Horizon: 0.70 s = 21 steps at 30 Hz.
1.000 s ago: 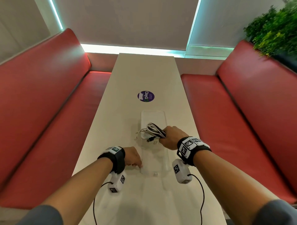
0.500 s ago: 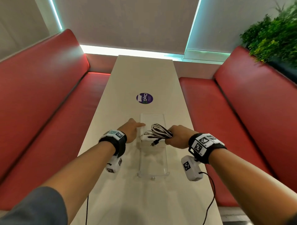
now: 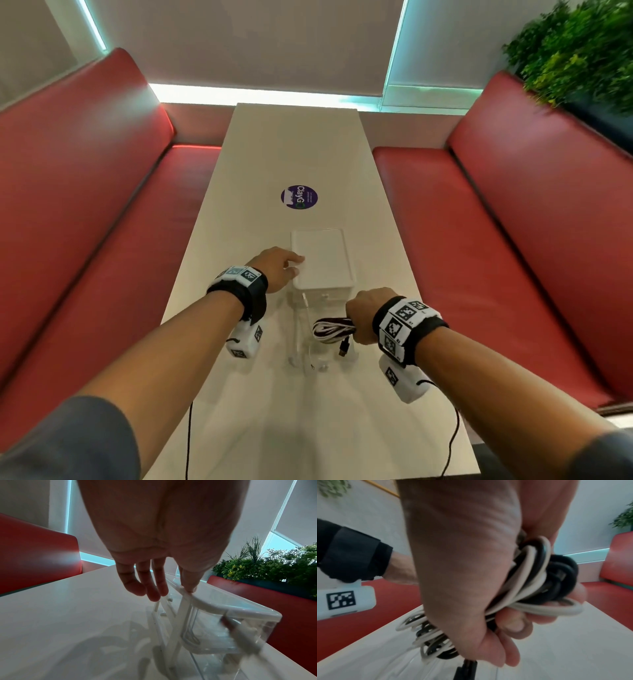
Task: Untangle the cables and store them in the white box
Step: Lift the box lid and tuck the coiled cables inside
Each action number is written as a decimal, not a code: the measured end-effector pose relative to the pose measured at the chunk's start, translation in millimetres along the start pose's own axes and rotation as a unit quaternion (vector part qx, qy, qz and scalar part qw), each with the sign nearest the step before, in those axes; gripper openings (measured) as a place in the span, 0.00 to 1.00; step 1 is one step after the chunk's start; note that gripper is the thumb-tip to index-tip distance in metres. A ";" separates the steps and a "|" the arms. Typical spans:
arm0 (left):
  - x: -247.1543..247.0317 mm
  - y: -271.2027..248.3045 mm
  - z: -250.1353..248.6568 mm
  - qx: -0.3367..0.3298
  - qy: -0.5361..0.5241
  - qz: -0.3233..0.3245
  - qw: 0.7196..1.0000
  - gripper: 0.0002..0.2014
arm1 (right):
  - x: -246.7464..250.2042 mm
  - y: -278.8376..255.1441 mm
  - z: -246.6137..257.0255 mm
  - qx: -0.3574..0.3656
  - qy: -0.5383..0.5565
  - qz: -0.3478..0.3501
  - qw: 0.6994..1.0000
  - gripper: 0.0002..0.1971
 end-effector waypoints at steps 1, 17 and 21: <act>0.8 -0.8 0.1 0.006 -0.007 0.003 1.000 0.20 | -1.4 1.2 2.9 0.005 -0.008 0.001 1.000 0.08; 1.0 -3.1 -0.2 0.039 -0.051 0.023 0.998 0.20 | -28.0 23.8 11.7 -0.089 0.047 -0.062 0.993 0.11; 2.1 -3.3 -1.9 0.035 -0.044 0.023 0.998 0.20 | -35.6 34.0 24.6 -0.076 0.031 -0.054 0.995 0.12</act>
Point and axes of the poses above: each hand's wrist, its own y-axis towards the middle knuckle, its own x-axis out of the back of the hand, z = x × y, the point moved 2 cm from there along y, towards the middle knuckle, and after that the axes turned 6 degrees about x, right-handed, at the moved point
